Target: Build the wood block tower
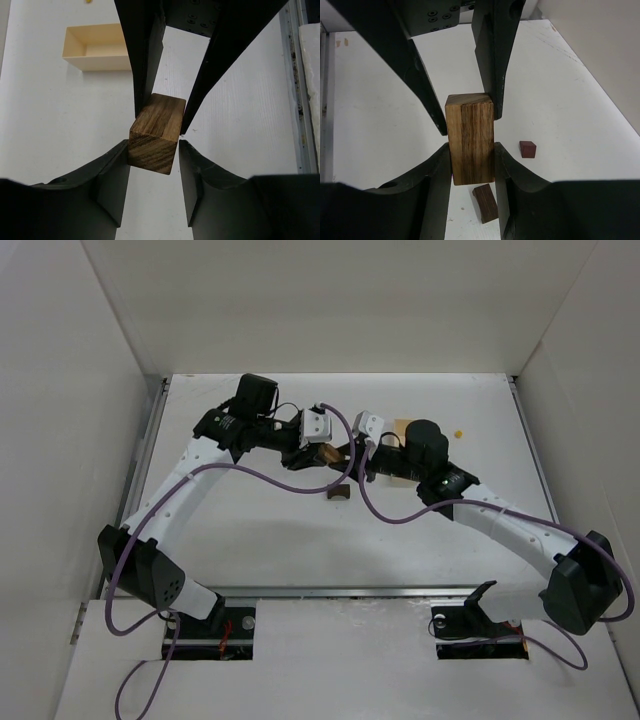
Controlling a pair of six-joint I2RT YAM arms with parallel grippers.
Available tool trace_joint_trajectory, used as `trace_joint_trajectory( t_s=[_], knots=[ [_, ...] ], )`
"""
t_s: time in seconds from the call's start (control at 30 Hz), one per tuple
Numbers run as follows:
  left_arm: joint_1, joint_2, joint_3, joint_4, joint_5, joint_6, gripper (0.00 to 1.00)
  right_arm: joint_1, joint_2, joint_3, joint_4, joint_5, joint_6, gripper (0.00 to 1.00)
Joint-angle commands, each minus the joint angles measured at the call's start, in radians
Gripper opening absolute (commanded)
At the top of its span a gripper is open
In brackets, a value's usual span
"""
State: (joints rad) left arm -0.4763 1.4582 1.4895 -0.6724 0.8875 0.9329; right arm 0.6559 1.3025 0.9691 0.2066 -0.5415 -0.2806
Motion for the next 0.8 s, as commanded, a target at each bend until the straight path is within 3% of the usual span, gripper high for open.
trace_joint_trajectory(
  t_s=[0.0, 0.1, 0.3, 0.33, 0.37, 0.4, 0.47, 0.53, 0.77],
  knots=[
    [-0.005, -0.001, 0.052, -0.001, 0.05, 0.004, 0.35, 0.007, 0.003, 0.026, 0.03, -0.017, 0.009, 0.0],
    [-0.005, -0.001, 0.052, -0.01, 0.05, 0.004, 0.17, 0.007, 0.013, 0.026, 0.02, -0.026, 0.009, 0.0],
    [-0.005, -0.001, 0.061, -0.021, 0.036, 0.004, 0.09, 0.007, 0.046, 0.048, -0.002, -0.028, 0.009, 0.01],
    [-0.005, -0.001, 0.061, -0.021, 0.016, -0.024, 0.07, 0.007, 0.046, 0.059, -0.012, -0.018, 0.009, 0.12],
    [-0.005, -0.001, 0.061, -0.021, -0.008, -0.034, 0.07, 0.007, 0.046, 0.059, -0.021, -0.009, 0.009, 0.44],
    [-0.005, -0.001, 0.051, -0.007, -0.04, -0.046, 0.0, 0.007, 0.046, 0.059, -0.041, 0.001, 0.009, 0.58],
    [-0.028, 0.011, 0.051, 0.002, -0.152, -0.069, 0.0, 0.007, 0.032, 0.048, -0.052, 0.058, 0.02, 0.77],
    [-0.038, 0.037, 0.042, 0.002, -0.238, -0.083, 0.0, 0.007, -0.006, 0.02, -0.052, 0.107, 0.02, 0.86],
    [-0.154, 0.114, 0.031, 0.036, -0.479, -0.153, 0.0, -0.047, -0.277, -0.17, -0.14, 0.299, 0.06, 0.89]
  ],
)
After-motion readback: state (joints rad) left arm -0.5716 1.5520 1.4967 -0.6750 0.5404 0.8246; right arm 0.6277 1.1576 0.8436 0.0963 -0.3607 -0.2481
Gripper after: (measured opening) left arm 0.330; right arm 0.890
